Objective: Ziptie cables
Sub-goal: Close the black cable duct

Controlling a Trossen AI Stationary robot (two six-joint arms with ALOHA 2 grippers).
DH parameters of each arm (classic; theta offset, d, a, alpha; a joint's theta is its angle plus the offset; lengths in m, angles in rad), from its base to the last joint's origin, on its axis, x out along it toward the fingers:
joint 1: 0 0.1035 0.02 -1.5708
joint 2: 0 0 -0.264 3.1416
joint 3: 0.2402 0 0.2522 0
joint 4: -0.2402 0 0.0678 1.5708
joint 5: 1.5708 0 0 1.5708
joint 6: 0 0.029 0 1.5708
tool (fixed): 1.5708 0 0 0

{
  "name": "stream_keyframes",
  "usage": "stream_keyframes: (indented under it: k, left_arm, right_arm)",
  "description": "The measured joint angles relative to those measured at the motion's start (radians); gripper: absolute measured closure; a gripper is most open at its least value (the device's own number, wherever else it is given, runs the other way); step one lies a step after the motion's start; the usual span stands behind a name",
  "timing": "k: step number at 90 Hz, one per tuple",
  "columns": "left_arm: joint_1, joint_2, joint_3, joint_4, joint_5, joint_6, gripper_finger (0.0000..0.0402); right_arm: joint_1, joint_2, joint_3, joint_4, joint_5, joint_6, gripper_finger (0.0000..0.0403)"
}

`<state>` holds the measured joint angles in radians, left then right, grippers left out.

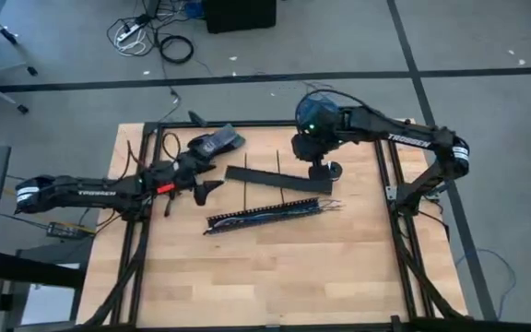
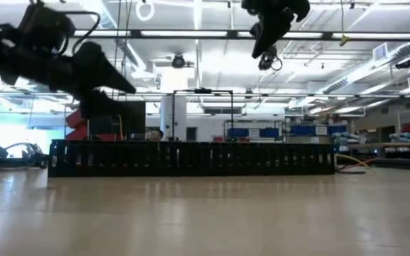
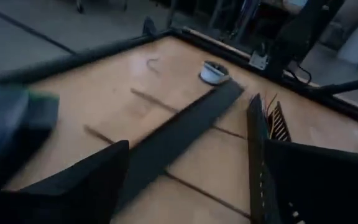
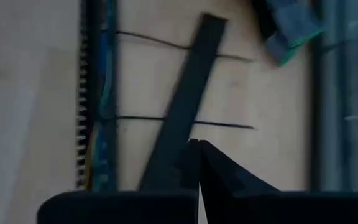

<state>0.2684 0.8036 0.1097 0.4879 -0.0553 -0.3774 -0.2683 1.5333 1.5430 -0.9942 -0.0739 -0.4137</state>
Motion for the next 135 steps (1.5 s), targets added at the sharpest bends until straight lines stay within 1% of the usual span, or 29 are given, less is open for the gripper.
stream_keyframes:
  k: [7, 17, 31, 42, 49, 60, 68, 76, 93, 106, 135]
  left_arm:
    - [0.000, 0.000, -0.022, 0.050, 0.041, -0.020, 0.0037]
    - [-0.001, 0.000, -0.030, 0.043, 0.057, -0.035, 0.0037]
    - [-0.001, 0.000, -0.030, 0.040, 0.057, -0.007, 0.0037]
    - [-0.001, 0.000, -0.030, 0.041, 0.057, 0.029, 0.0037]
    - [-0.001, 0.000, -0.030, 0.041, 0.055, 0.038, 0.0037]
    - [-0.001, 0.000, -0.030, 0.043, 0.045, 0.064, 0.0037]
    - [0.000, 0.001, -0.030, 0.046, 0.031, 0.085, 0.0037]
    - [0.000, 0.001, -0.030, 0.049, 0.022, 0.103, 0.0037]
    - [0.000, 0.001, -0.030, 0.065, 0.022, 0.127, 0.0037]
    - [0.000, 0.002, -0.029, 0.070, 0.021, 0.139, 0.0037]
    - [0.000, 0.002, -0.030, 0.077, 0.000, 0.160, 0.0037]
  right_arm:
    - [-0.001, 0.000, -0.069, 0.028, -0.069, 0.002, 0.0403]
    - [0.001, 0.002, -0.175, 0.099, -0.077, 0.018, 0.0403]
    - [-0.003, 0.003, -0.360, 0.342, -0.070, 0.059, 0.0402]
    - [0.001, 0.003, -0.442, 0.502, -0.075, 0.068, 0.0389]
    - [0.005, 0.003, -0.459, 0.573, -0.074, 0.118, 0.0367]
    - [0.005, 0.019, -0.495, 0.699, -0.081, 0.236, 0.0319]
    - [0.004, 0.073, -0.509, 0.712, -0.079, 0.247, 0.0290]
    - [0.006, 0.141, -0.509, 0.740, -0.069, 0.254, 0.0274]
    - [0.006, 0.244, -0.498, 0.794, -0.059, 0.271, 0.0269]
    - [0.006, 0.270, -0.495, 0.822, -0.061, 0.308, 0.0267]
    - [0.012, 0.320, -0.495, 0.856, -0.068, 0.315, 0.0266]
